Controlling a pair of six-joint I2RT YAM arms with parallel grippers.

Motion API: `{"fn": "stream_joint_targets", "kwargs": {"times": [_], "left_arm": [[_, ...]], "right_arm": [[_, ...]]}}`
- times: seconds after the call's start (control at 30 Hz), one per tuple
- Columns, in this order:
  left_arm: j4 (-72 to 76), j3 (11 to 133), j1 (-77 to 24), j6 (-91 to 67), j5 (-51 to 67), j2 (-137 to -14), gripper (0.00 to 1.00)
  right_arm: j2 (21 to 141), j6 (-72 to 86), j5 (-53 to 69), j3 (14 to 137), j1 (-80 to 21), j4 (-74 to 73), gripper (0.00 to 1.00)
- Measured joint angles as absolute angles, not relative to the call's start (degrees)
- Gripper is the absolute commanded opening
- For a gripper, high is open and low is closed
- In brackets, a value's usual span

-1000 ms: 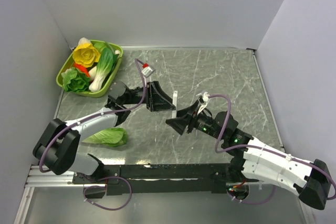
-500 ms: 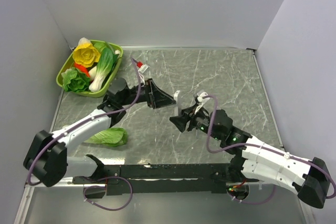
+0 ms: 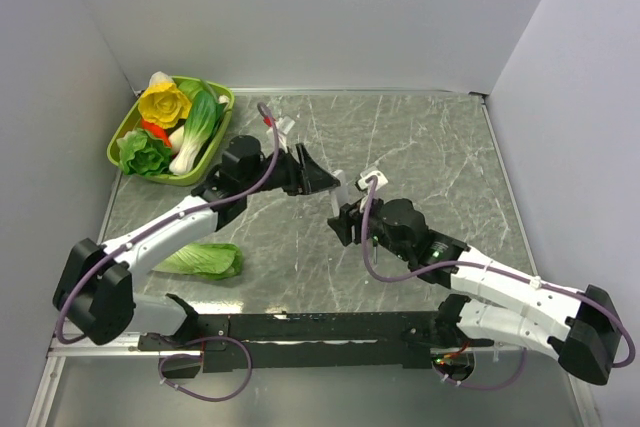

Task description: Unload the batteries from the remote control

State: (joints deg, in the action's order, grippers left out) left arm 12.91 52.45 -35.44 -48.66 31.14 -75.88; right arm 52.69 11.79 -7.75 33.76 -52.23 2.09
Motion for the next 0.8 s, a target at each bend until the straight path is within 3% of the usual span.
{"fn": "stream_joint_targets", "kwargs": {"times": [0.17, 0.27, 0.4, 0.47, 0.5, 0.6, 0.63, 0.7, 0.8], "left_arm": [[8.38, 54.78, -37.36, -47.18, 28.56, -78.3, 0.68], [6.48, 56.31, -37.95, -46.26, 27.05, -79.09, 0.6], [5.76, 56.6, -37.95, -45.93, 26.35, -79.88, 0.4], [5.5, 56.6, -37.95, -45.82, 25.82, -80.34, 0.3], [5.17, 56.6, -37.95, -45.65, 25.39, -80.51, 0.17], [4.45, 56.42, -37.71, -47.13, 24.43, -80.53, 0.02], [4.45, 56.42, -37.56, -47.62, 24.27, -80.53, 0.01], [4.47, 56.36, -37.26, -47.48, 24.49, -80.53, 0.01], [5.58, 55.05, -35.24, -45.43, 25.98, -80.51, 0.01]], "right_arm": [[55.64, 11.46, -8.25, 36.23, -52.23, 0.47, 0.25], [56.16, 11.46, -8.56, 36.82, -52.23, 0.36, 0.25], [57.95, 11.46, -8.97, 37.5, -52.23, 0.19, 0.27], [58.85, 11.46, -8.99, 37.58, -52.23, 0.21, 0.34], [59.18, 11.44, -9.06, 37.58, -52.23, 0.1, 0.38], [59.35, 10.31, -9.87, 37.45, -52.21, 0.14, 0.6], [59.35, 10.13, -10.0, 37.39, -52.21, 0.25, 0.77], [59.31, 10.39, -9.82, 37.32, -52.16, 0.6, 0.97], [58.08, 11.92, -7.55, 37.26, -51.77, 1.39, 1.0]]}}
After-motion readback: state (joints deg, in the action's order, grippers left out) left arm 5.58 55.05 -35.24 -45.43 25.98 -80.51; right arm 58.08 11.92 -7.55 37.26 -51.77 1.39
